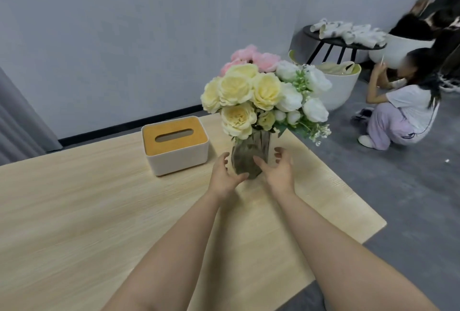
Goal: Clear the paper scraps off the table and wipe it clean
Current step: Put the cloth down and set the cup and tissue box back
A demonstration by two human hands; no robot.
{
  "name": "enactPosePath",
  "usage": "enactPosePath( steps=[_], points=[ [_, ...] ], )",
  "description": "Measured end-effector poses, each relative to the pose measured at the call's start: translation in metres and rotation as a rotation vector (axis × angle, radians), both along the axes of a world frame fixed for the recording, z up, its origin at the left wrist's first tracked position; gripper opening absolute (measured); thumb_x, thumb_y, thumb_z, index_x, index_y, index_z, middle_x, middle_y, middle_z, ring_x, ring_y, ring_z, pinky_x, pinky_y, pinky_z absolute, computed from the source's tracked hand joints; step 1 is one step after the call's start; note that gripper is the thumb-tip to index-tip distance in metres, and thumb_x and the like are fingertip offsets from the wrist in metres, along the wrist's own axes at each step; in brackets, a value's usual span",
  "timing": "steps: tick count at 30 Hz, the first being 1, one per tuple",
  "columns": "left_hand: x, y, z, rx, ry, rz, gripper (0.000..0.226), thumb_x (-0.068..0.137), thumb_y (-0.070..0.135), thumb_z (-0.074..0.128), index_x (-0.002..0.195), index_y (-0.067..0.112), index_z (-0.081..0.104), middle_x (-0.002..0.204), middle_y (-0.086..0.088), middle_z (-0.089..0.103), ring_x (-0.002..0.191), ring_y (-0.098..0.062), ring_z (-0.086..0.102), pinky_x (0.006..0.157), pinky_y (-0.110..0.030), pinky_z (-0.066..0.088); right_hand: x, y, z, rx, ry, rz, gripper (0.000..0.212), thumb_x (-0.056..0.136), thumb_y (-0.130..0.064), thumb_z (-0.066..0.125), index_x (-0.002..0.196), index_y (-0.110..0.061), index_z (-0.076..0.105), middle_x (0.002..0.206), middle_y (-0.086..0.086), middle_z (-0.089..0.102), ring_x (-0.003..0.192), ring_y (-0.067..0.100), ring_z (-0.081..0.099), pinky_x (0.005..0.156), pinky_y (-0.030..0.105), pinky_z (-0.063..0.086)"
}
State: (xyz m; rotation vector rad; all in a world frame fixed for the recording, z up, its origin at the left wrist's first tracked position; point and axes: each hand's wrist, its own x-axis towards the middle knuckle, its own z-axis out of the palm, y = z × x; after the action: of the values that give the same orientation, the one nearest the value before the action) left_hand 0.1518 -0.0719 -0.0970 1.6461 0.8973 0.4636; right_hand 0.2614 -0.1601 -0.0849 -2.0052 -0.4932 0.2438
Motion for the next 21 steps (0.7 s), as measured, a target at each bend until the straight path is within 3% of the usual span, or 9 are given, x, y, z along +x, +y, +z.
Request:
enactPosePath(
  steps=[2, 4, 8, 13, 14, 18, 21],
  points=[
    [0.012, 0.000, -0.007, 0.027, -0.006, 0.024, 0.094, 0.069, 0.021, 0.083, 0.144, 0.015, 0.026, 0.144, -0.009, 0.033, 0.132, -0.023, 0.035, 0.109, -0.039, 0.034, 0.012, 0.002, -0.004, 0.006, 0.045, 0.057, 0.076, 0.075, -0.039, 0.076, 0.135, -0.012, 0.038, 0.134, 0.006, 0.044, 0.119, 0.024, 0.047, 0.089, 0.032, 0.043],
    [0.021, 0.000, -0.014, 0.051, -0.023, 0.028, 0.095, 0.068, 0.019, 0.083, 0.144, 0.014, 0.025, 0.139, -0.007, 0.036, 0.130, -0.022, 0.036, 0.106, -0.032, 0.036, 0.020, 0.006, -0.006, 0.036, 0.100, 0.123, 0.083, 0.074, -0.039, 0.077, 0.140, -0.014, 0.033, 0.140, 0.005, 0.040, 0.124, 0.023, 0.045, 0.088, 0.027, 0.040],
    [0.034, 0.002, -0.016, 0.063, -0.139, 0.039, 0.081, 0.068, -0.001, 0.080, 0.132, 0.014, 0.033, 0.111, 0.007, 0.048, 0.106, -0.013, 0.051, 0.076, -0.005, 0.046, 0.032, 0.014, -0.005, 0.121, 0.173, 0.223, 0.091, 0.069, -0.037, 0.082, 0.143, -0.017, 0.033, 0.140, 0.003, 0.044, 0.126, 0.023, 0.046, 0.103, 0.038, 0.042],
    [0.047, 0.004, -0.026, 0.078, -0.162, 0.129, 0.079, 0.059, 0.007, 0.087, 0.124, 0.018, 0.043, 0.116, -0.004, 0.057, 0.105, -0.020, 0.060, 0.086, -0.027, 0.053, 0.035, 0.012, -0.003, 0.168, 0.216, 0.273, 0.082, 0.071, -0.028, 0.082, 0.140, -0.016, 0.038, 0.131, 0.000, 0.051, 0.118, 0.017, 0.051, 0.095, 0.026, 0.044],
    [0.049, 0.003, -0.027, 0.081, -0.165, 0.147, 0.079, 0.057, 0.008, 0.088, 0.122, 0.018, 0.045, 0.115, -0.005, 0.058, 0.104, -0.020, 0.061, 0.086, -0.028, 0.054, 0.034, 0.011, -0.004, 0.170, 0.211, 0.273, 0.083, 0.071, -0.028, 0.082, 0.140, -0.015, 0.038, 0.132, 0.000, 0.051, 0.119, 0.016, 0.051, 0.095, 0.026, 0.043],
    [0.050, -0.005, -0.025, 0.094, -0.182, 0.186, 0.075, 0.058, 0.000, 0.086, 0.121, 0.009, 0.048, 0.107, 0.001, 0.059, 0.093, -0.012, 0.061, 0.068, -0.008, 0.049, 0.030, 0.006, -0.002, 0.155, 0.215, 0.272, 0.085, 0.071, -0.032, 0.081, 0.142, -0.017, 0.036, 0.135, -0.001, 0.048, 0.122, 0.018, 0.050, 0.102, 0.035, 0.043],
    [0.047, -0.010, -0.018, 0.108, -0.144, 0.179, 0.081, 0.056, 0.012, 0.089, 0.125, 0.013, 0.047, 0.110, 0.000, 0.058, 0.098, -0.018, 0.059, 0.079, -0.024, 0.052, 0.027, 0.000, 0.009, 0.158, 0.170, 0.270, 0.080, 0.073, -0.028, 0.080, 0.141, -0.016, 0.038, 0.129, 0.000, 0.050, 0.117, 0.016, 0.051, 0.100, 0.034, 0.044]
  ],
)
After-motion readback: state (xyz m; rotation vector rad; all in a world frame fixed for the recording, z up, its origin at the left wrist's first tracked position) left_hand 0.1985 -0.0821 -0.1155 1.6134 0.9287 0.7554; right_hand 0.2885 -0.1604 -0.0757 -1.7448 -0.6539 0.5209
